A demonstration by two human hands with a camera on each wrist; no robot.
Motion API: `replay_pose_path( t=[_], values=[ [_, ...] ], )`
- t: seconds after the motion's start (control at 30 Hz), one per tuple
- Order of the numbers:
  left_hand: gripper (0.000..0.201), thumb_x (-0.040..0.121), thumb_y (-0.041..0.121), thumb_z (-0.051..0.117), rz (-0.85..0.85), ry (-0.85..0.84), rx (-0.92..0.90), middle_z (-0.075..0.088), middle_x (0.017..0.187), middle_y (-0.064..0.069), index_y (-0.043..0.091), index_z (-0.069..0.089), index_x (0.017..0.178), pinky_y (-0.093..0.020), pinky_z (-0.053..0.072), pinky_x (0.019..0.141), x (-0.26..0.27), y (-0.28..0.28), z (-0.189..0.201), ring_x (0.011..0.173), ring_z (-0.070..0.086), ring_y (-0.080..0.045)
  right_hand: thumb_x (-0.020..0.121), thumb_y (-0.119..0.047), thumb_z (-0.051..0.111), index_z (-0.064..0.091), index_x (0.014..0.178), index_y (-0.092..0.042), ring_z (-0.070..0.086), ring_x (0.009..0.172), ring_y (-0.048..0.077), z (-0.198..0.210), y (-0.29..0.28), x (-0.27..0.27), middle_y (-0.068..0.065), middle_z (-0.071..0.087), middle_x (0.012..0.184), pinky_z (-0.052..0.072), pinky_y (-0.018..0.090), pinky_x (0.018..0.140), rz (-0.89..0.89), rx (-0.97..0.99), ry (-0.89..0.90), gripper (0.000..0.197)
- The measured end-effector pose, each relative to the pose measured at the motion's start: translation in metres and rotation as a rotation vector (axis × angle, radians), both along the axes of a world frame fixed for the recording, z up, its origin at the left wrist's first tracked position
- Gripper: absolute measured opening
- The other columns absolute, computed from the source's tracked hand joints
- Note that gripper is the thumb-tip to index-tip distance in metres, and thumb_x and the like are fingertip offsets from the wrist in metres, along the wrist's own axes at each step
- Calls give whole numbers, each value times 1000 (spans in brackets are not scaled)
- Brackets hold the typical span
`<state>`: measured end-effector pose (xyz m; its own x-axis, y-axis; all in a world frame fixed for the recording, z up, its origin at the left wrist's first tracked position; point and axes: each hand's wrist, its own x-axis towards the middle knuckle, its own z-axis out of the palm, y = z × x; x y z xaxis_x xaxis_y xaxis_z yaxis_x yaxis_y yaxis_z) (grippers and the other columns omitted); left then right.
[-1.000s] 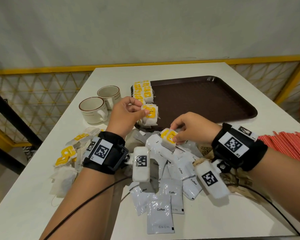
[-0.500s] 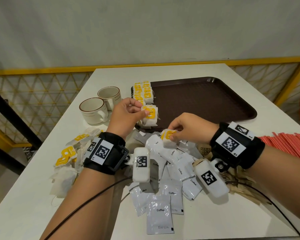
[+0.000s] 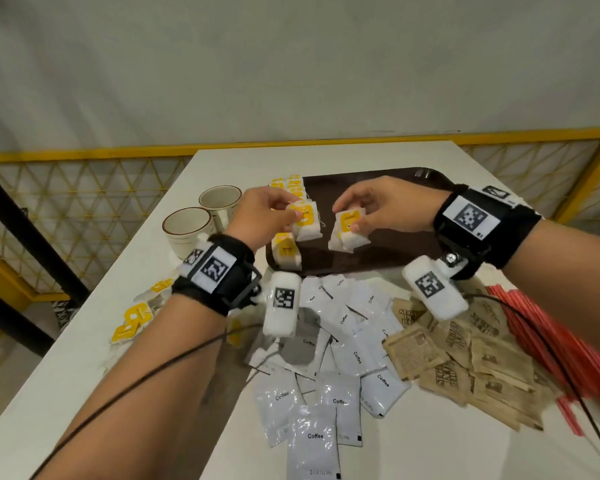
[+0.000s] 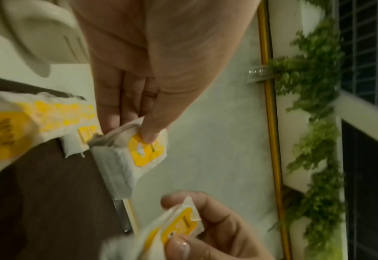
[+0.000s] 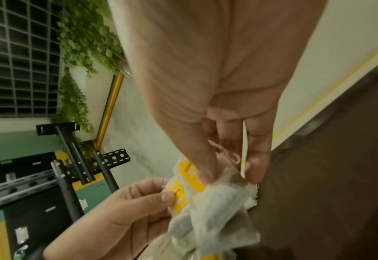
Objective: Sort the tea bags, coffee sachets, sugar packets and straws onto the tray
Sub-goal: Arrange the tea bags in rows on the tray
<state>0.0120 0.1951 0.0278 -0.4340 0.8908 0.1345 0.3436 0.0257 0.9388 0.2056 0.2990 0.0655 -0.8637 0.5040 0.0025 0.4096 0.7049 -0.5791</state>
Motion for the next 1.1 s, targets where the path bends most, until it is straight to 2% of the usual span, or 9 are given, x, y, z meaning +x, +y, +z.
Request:
replay_pose_path(
  t=[0.07,0.17,0.3,0.43,0.57,0.7,0.87,1.03,1.1],
  values=[
    [15,82,-3,67,-11,90,-64,59,74,-4,11,64,84,-27,58,69,-8,19,12,68,59,-14,87,-10,65,67,107,-17,65,92,18,6,12,-8,2,68,101,54,31,83,-23,77,-16,21],
    [12,85,-1,66,-49,213,-201,62,80,-10,10,61,82,-24,58,65,-20,49,24,65,62,-15,89,-10,64,66,101,-10,61,68,6,9,29,-25,-2,63,81,54,21,64,-62,80,55,12],
    [17,85,-1,65,-103,290,-388,63,82,-16,10,58,74,-39,58,77,-27,76,26,69,64,-25,89,-9,64,63,99,-9,61,72,22,-2,46,-50,-4,57,73,56,32,66,-62,63,21,10],
    [14,81,1,69,-150,442,-499,70,91,-23,12,61,76,-49,56,82,-31,87,24,85,70,-36,88,-10,65,65,100,-10,58,66,16,-13,44,-69,-5,58,74,54,27,62,-1,25,-21,12],
    [12,83,3,64,-238,529,-550,71,84,-18,14,63,78,-43,58,81,-34,94,21,78,71,-28,88,-13,66,68,96,-11,59,73,16,-27,38,-85,-1,61,82,55,31,68,45,23,-35,9],
    [13,82,5,67,-244,664,-532,68,87,-9,8,68,95,-31,56,79,-39,98,14,76,66,-21,85,-23,71,70,89,-12,60,73,10,-39,47,-90,1,67,84,46,15,63,-34,29,80,11],
    [16,83,16,70,-200,848,-466,57,94,3,15,70,99,-25,43,75,-49,103,10,89,55,-15,87,-14,67,61,80,-16,63,73,19,-45,61,-86,2,63,74,52,25,61,-285,-120,232,9],
    [14,84,12,68,-197,847,-485,61,99,-1,18,71,96,-26,45,74,-56,108,8,87,56,-15,81,-8,73,56,82,-15,52,41,5,-53,57,-95,5,62,69,42,16,42,-289,-209,52,18],
    [21,85,8,63,-195,841,-498,65,106,-4,16,72,102,-27,49,77,-59,109,9,92,59,-17,80,-2,71,55,83,-12,53,41,6,-56,56,-100,8,62,68,42,18,42,-310,-255,59,19]
  ],
)
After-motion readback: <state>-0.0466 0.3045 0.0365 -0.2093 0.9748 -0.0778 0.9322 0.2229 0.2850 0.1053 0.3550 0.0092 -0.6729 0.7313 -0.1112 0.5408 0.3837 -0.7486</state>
